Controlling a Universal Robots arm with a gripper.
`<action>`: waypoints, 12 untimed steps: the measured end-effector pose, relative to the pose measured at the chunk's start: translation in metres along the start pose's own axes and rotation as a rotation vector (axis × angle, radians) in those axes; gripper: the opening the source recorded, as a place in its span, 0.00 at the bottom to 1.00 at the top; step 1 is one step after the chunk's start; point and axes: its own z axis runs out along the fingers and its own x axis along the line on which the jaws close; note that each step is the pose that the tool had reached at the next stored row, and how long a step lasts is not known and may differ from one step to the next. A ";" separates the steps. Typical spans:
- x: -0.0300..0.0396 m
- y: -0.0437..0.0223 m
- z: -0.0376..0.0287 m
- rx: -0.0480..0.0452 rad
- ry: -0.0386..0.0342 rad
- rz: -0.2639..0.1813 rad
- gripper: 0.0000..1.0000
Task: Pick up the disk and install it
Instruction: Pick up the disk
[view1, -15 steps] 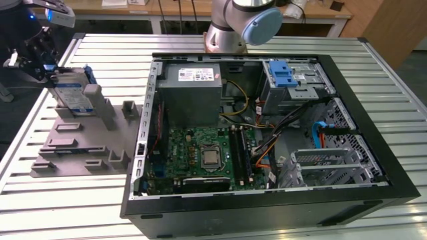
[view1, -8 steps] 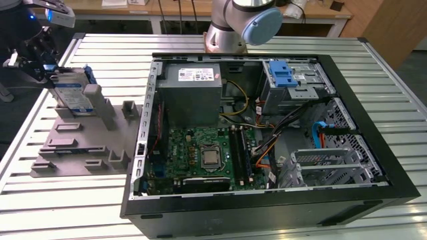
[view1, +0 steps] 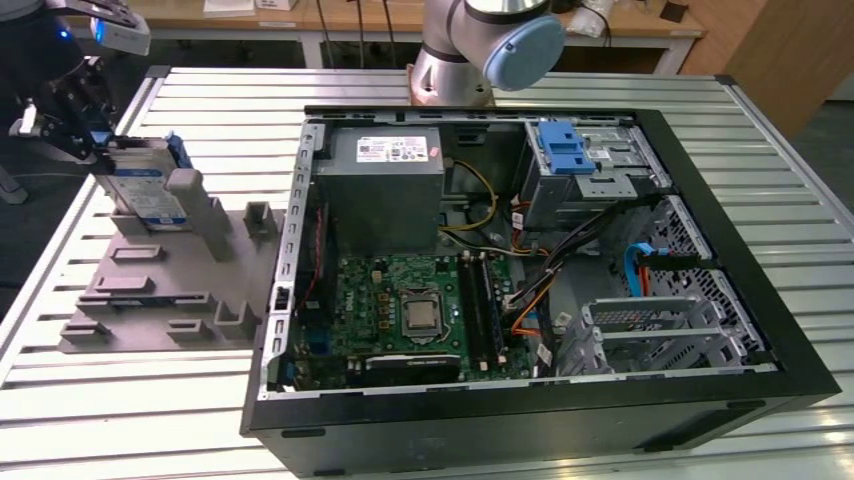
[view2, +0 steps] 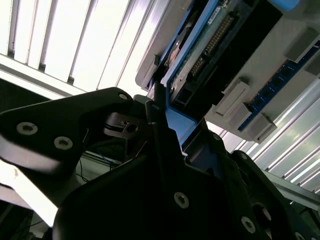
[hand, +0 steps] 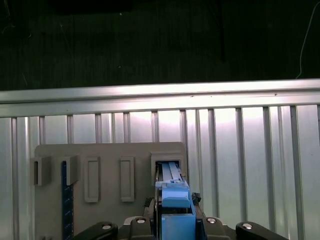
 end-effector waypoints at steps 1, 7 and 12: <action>0.0000 0.0000 0.0000 0.0000 0.0000 0.000 0.37; 0.0004 0.0001 0.0000 -0.0010 0.0015 -0.055 0.37; 0.0011 0.0002 0.0001 -0.0010 0.0028 -0.063 0.37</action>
